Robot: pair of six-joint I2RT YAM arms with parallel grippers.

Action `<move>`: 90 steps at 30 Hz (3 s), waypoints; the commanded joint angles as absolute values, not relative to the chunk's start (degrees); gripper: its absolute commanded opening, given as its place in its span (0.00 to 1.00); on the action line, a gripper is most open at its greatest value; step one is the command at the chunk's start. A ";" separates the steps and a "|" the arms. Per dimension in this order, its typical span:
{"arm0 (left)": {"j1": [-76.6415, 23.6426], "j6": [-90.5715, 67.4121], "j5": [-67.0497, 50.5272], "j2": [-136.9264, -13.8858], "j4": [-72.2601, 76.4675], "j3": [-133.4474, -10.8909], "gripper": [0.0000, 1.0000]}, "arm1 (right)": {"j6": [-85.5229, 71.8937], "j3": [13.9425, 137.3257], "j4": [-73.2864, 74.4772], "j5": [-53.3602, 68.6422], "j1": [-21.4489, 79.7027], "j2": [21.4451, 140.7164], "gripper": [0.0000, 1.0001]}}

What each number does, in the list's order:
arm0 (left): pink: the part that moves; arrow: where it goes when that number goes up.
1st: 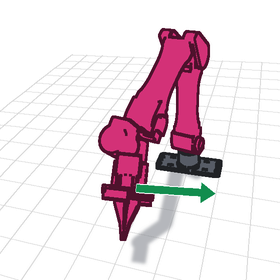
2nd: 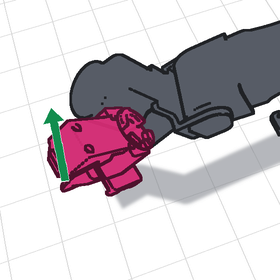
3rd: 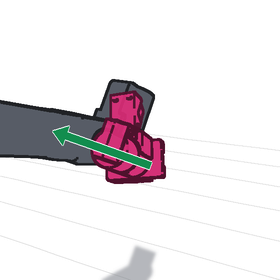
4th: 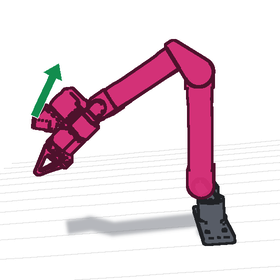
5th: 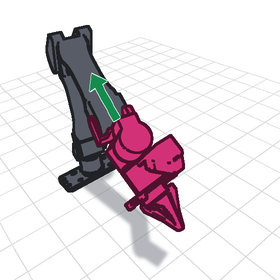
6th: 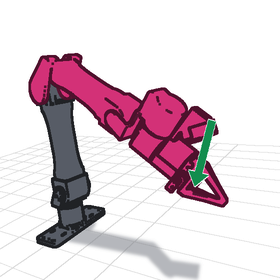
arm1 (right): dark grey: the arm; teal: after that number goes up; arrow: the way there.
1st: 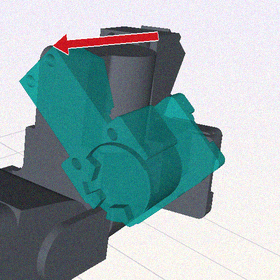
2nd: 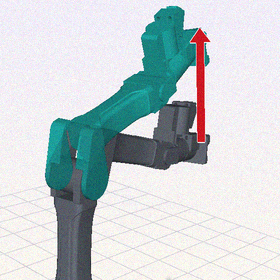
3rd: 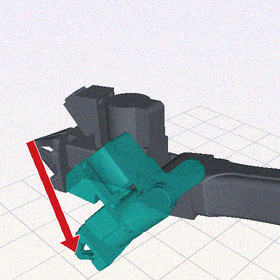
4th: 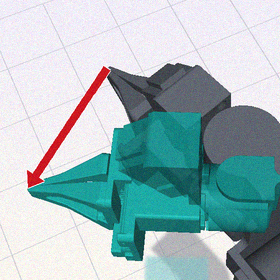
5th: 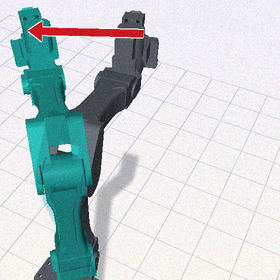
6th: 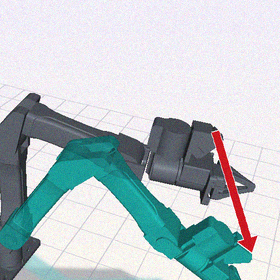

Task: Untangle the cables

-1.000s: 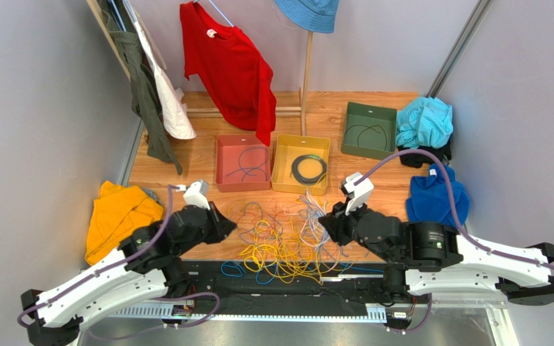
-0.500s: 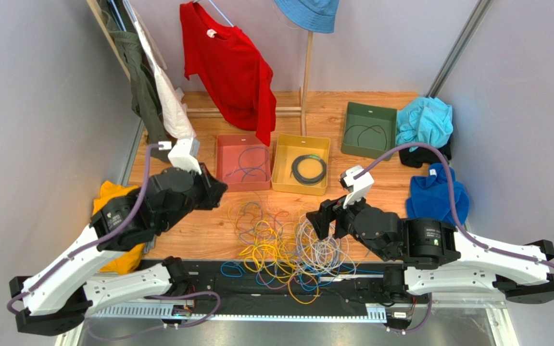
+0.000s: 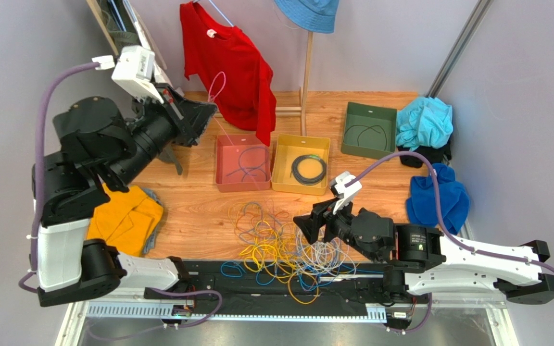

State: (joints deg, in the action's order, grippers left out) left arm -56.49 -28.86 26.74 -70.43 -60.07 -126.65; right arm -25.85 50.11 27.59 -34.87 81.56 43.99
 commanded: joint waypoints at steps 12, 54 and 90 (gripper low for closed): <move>-56.34 -23.20 24.09 -74.18 -61.96 -131.84 0.00 | -17.14 47.81 11.96 -28.66 81.47 48.86 0.70; -56.34 -30.22 20.13 -56.18 -52.58 -99.53 0.00 | -14.15 59.66 8.51 -32.87 76.92 61.72 0.00; -56.34 -51.77 7.12 -27.25 -25.85 -31.48 0.91 | -18.44 130.69 46.84 -25.50 28.05 86.92 0.00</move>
State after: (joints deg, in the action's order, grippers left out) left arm -56.49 -49.84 9.21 -28.38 -30.50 -33.28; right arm -13.54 127.17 43.29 -30.06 33.23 85.84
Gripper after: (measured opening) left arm 0.907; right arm 0.005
